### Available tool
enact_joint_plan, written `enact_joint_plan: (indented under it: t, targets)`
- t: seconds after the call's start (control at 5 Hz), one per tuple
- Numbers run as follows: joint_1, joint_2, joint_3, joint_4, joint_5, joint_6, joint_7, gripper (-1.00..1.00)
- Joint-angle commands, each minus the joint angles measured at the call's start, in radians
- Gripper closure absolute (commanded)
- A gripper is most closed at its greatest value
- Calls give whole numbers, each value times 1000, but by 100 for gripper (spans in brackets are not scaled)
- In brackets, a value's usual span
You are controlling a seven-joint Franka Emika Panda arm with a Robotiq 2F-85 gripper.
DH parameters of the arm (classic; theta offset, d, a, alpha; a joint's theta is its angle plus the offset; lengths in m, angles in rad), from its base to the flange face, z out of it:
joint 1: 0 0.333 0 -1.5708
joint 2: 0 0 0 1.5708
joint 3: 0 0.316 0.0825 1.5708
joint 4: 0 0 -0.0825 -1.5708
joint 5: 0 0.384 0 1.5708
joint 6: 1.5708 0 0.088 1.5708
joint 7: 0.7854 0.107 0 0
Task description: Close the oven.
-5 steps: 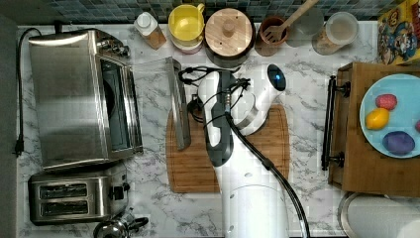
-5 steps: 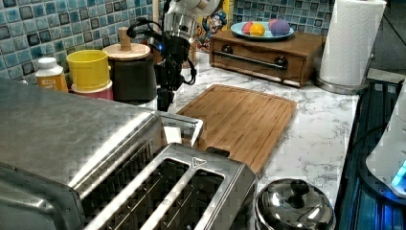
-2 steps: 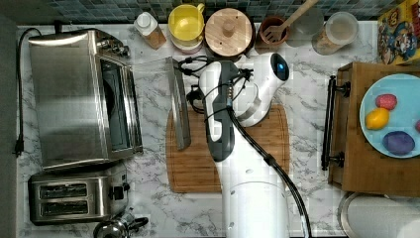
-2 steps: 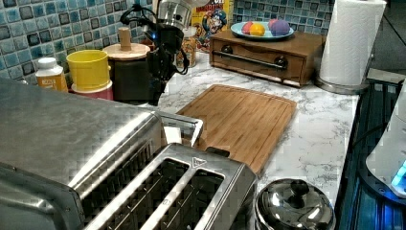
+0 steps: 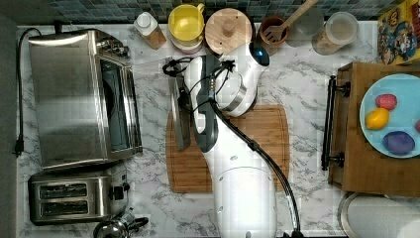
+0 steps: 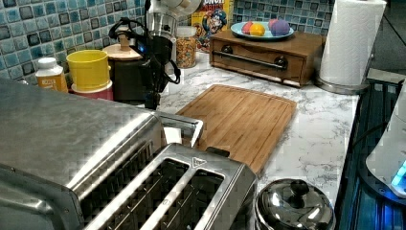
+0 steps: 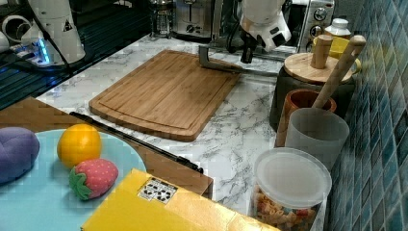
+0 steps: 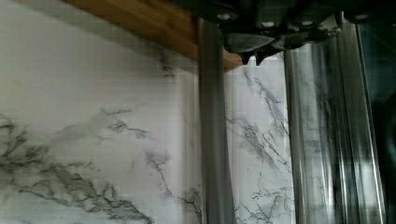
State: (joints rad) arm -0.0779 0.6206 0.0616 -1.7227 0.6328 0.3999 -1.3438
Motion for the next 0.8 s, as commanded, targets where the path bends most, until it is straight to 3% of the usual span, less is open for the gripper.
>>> enact_joint_plan:
  t: [0.2, 0.8]
  targets:
    - [26, 54, 44, 248, 12, -197, 81, 100]
    - [96, -136, 104, 2, 100, -47, 126, 100]
